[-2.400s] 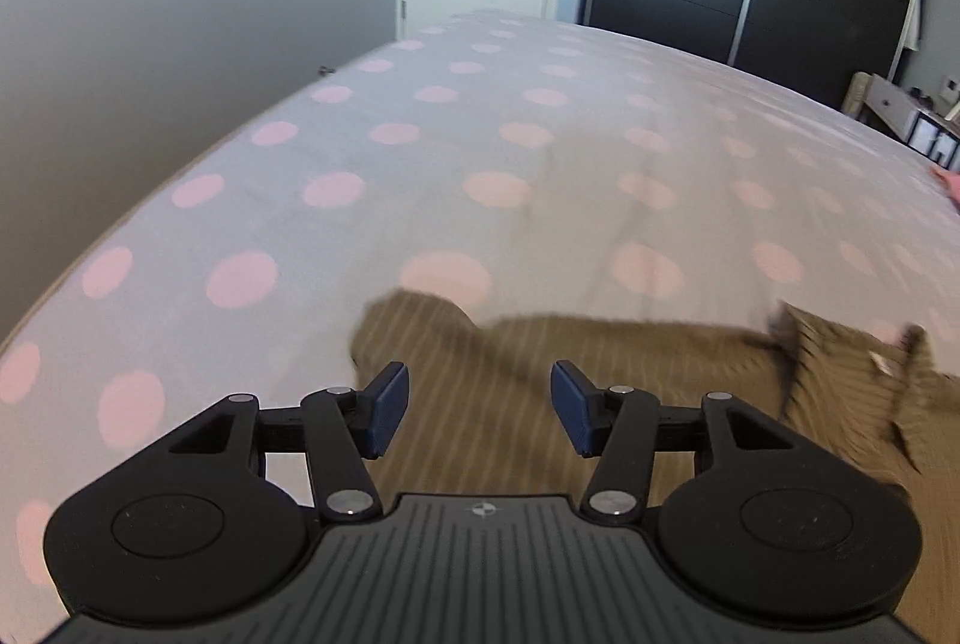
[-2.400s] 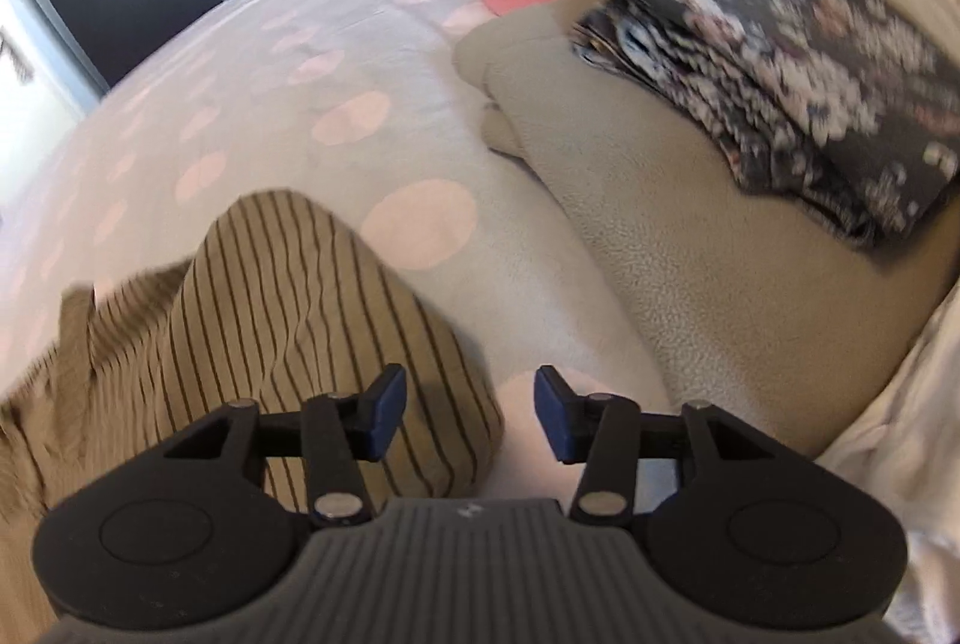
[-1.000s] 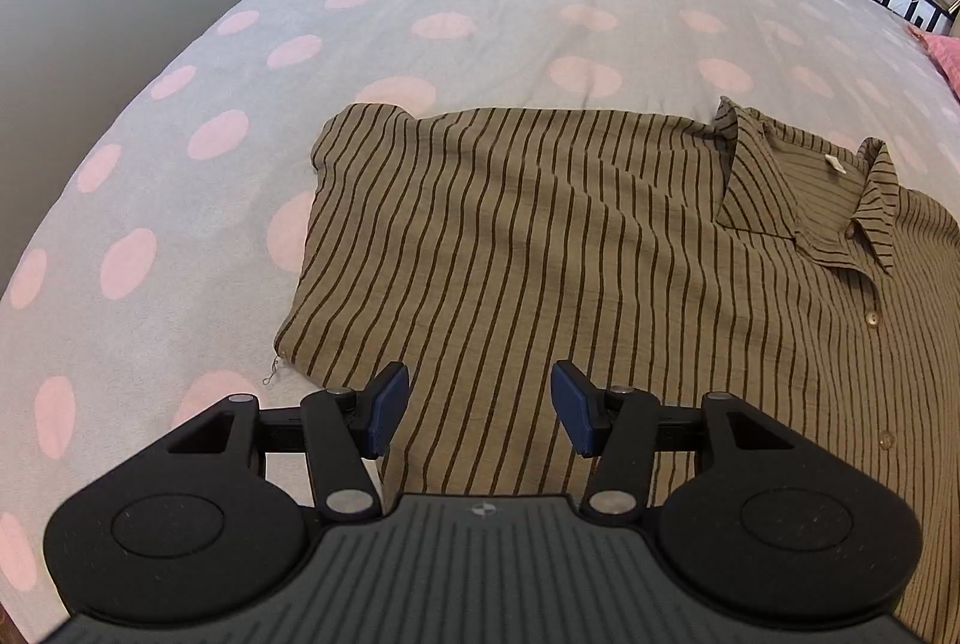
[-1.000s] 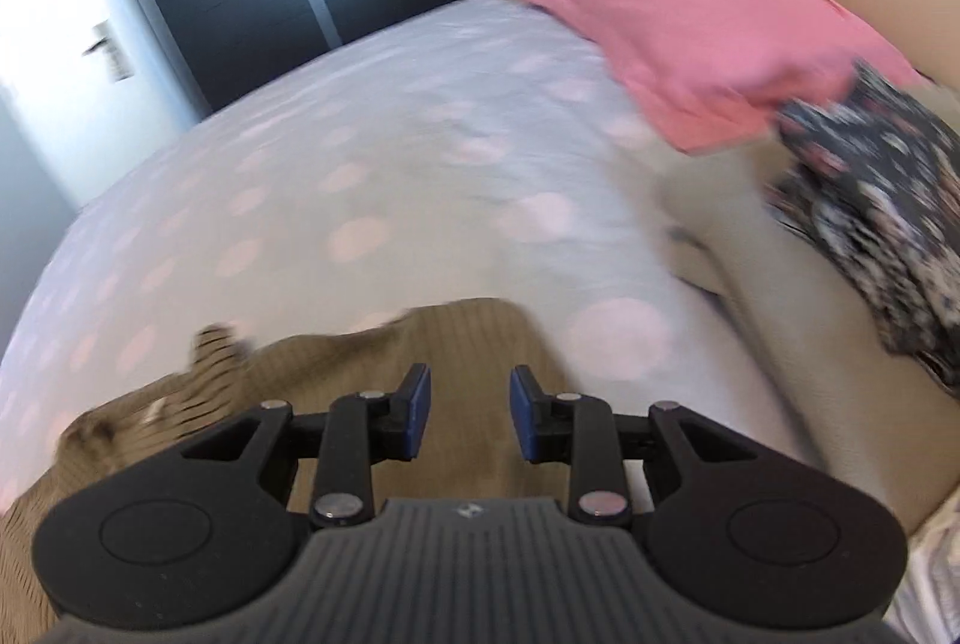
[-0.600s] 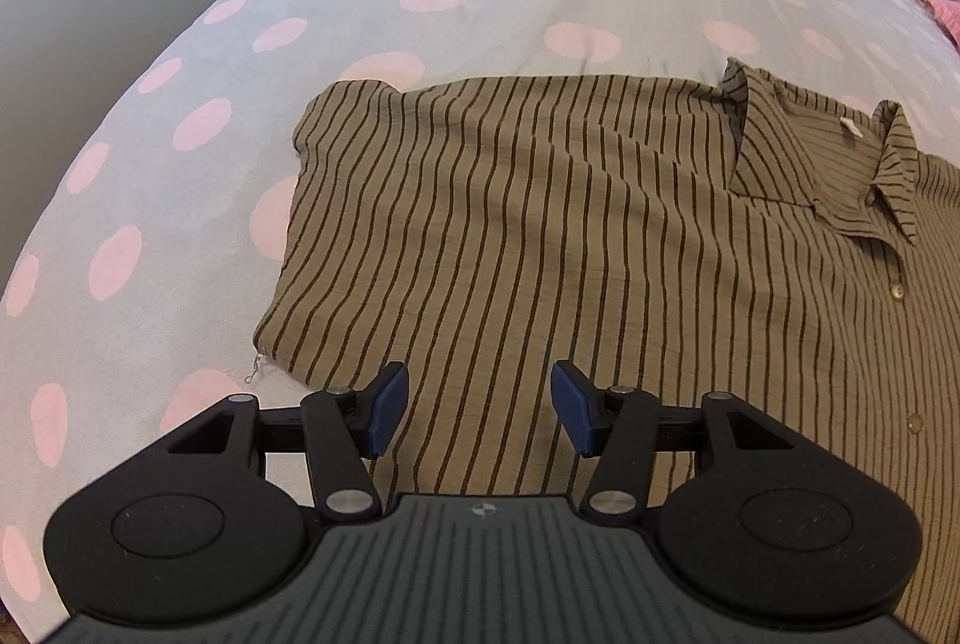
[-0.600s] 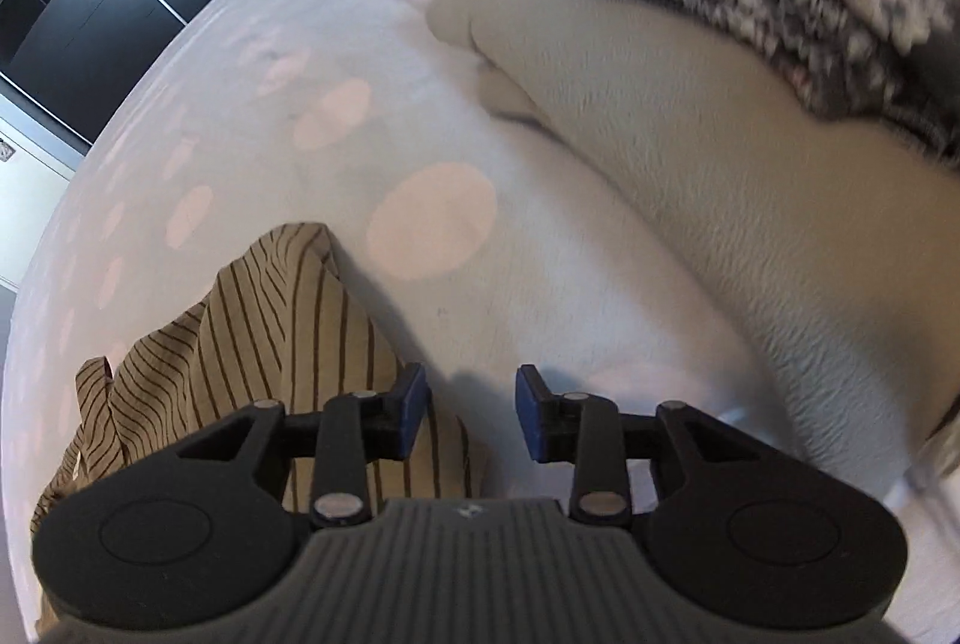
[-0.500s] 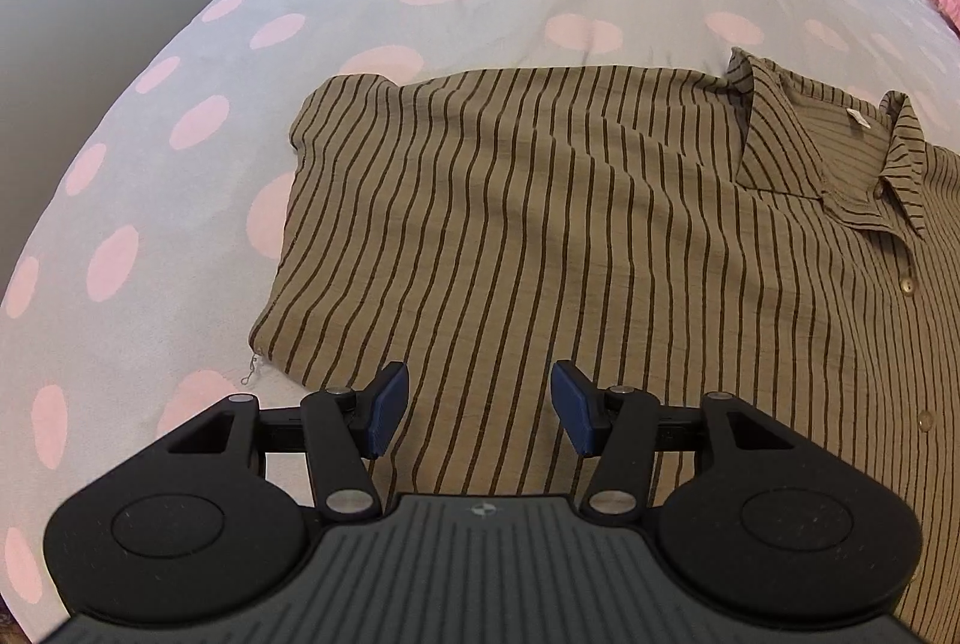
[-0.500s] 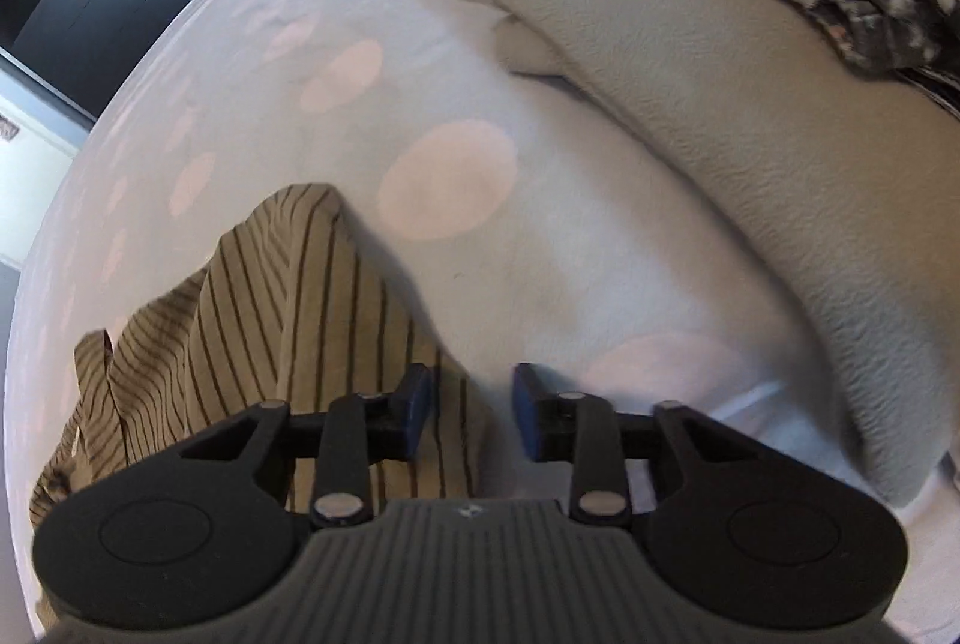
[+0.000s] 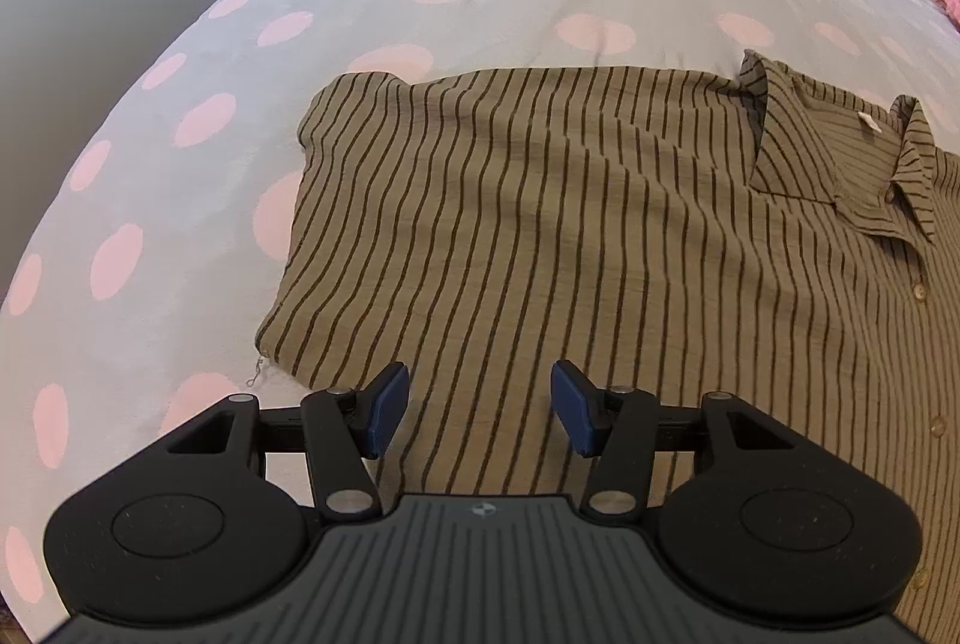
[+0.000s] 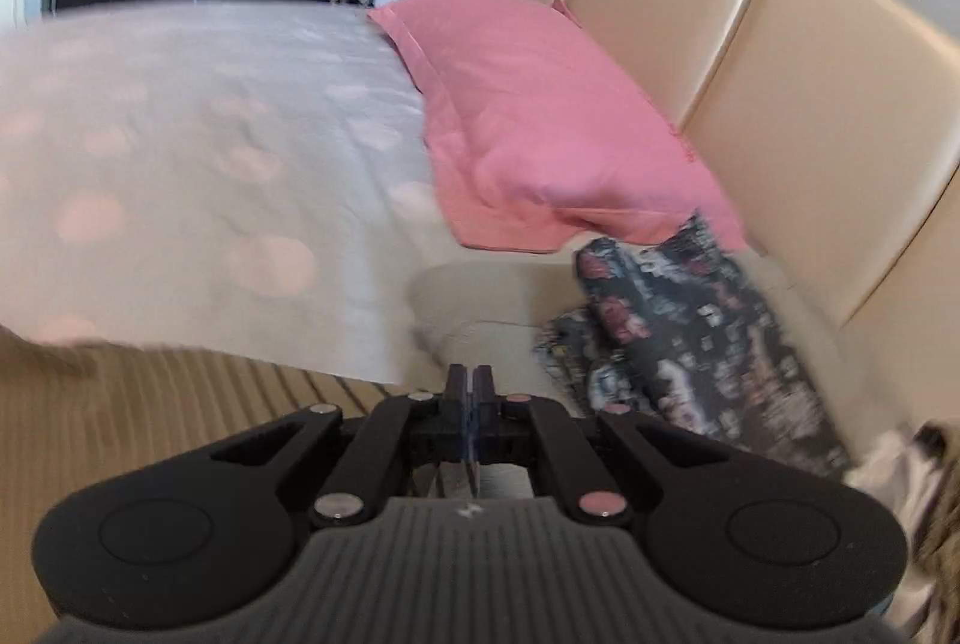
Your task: Fold clothes
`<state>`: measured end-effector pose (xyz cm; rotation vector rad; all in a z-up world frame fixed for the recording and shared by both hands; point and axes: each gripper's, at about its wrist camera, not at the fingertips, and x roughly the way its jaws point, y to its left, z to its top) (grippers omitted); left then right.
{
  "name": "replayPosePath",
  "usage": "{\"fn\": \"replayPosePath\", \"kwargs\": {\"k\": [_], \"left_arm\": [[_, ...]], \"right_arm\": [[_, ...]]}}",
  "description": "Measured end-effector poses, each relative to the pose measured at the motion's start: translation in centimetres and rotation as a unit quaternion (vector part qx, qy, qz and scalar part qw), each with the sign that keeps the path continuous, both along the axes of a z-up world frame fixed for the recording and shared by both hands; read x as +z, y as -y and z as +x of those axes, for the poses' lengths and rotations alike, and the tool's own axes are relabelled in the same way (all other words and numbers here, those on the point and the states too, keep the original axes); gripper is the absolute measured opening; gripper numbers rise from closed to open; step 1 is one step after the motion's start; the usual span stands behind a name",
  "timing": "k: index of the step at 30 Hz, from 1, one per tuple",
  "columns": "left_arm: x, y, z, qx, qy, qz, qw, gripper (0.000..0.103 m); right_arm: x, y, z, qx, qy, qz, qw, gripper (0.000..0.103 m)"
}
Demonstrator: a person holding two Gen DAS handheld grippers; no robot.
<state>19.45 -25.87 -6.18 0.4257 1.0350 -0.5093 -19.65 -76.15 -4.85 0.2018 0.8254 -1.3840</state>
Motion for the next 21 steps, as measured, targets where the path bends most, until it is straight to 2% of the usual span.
{"fn": "replayPosePath", "kwargs": {"k": [2,4,8,12,15,17,19,21], "left_arm": [[-0.3,-0.2,0.2,0.002,0.003,0.008,1.0000,0.050],[-0.6,-0.3,0.4,0.005,0.003,0.014,0.9999,0.050],[-1.3,-0.2,0.5,0.009,0.004,0.026,0.9996,0.050],[-1.6,0.2,0.2,0.003,0.006,0.032,0.9995,0.050],[-1.9,0.7,-0.3,-0.010,0.011,0.038,0.9992,0.051],[-2.1,1.0,-0.6,-0.019,0.013,0.042,0.9988,0.051],[-2.4,1.5,-0.9,-0.028,0.013,0.046,0.9985,0.050],[-2.5,1.8,-1.0,-0.032,0.014,0.048,0.9983,0.050]], "right_arm": [[-0.7,0.6,-0.6,0.001,-0.018,0.002,1.000,0.005],[-0.6,1.0,-1.8,0.000,0.002,0.000,1.000,0.035],[-0.4,1.8,-3.8,0.002,0.069,0.035,0.997,0.035],[-1.7,3.3,-5.5,-0.003,0.156,0.102,0.982,0.035],[-3.1,3.4,-5.4,-0.002,0.158,0.110,0.981,0.038],[-3.9,3.1,-4.9,0.007,0.152,0.106,0.983,0.045],[-4.1,2.4,-4.3,0.024,0.147,0.094,0.984,0.056],[-3.9,1.3,-3.6,0.055,0.146,0.076,0.985,0.056]]}}
